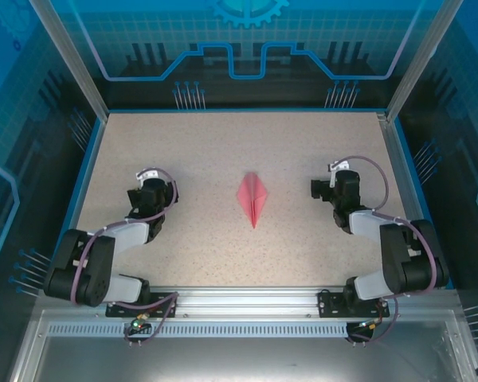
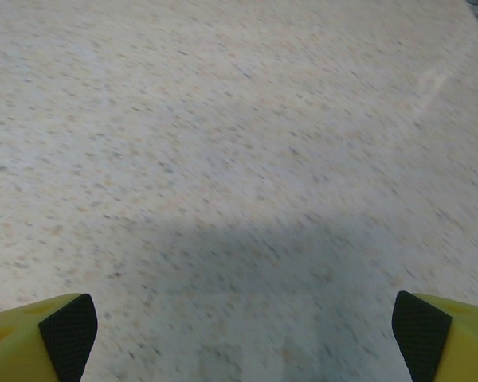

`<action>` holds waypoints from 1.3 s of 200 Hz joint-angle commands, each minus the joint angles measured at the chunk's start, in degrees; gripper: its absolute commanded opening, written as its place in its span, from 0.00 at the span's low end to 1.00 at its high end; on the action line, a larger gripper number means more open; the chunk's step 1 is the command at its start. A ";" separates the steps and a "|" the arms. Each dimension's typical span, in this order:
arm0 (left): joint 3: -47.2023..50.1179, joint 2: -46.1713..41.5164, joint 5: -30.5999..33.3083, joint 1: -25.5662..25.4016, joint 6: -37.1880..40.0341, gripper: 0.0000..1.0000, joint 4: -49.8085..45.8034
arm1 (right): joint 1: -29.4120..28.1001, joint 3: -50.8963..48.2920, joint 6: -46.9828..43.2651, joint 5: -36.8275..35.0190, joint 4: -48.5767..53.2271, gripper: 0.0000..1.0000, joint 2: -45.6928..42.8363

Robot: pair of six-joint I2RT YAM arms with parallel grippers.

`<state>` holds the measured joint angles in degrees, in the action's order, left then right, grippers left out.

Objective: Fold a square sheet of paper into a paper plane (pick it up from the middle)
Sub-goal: Reset both arms

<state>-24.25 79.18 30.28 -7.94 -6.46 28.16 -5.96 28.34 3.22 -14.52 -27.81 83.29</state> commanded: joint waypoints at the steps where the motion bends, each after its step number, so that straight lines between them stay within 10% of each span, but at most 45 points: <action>1: 1.38 1.78 -4.63 1.24 5.81 0.98 14.96 | 1.24 -1.92 -4.42 9.08 -10.58 0.99 0.74; 57: 1.58 7.56 -17.30 6.53 3.80 0.99 18.84 | 0.27 -4.71 -3.44 3.35 -17.52 0.99 2.81; 260: 1.66 7.83 -16.40 5.66 4.70 0.98 19.40 | -0.96 -5.35 -1.42 -4.64 -18.77 0.99 2.76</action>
<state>-21.69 87.33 15.09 -2.09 -2.57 45.76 -6.44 23.22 1.48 -18.06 -44.64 85.54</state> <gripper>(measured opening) 0.986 0.994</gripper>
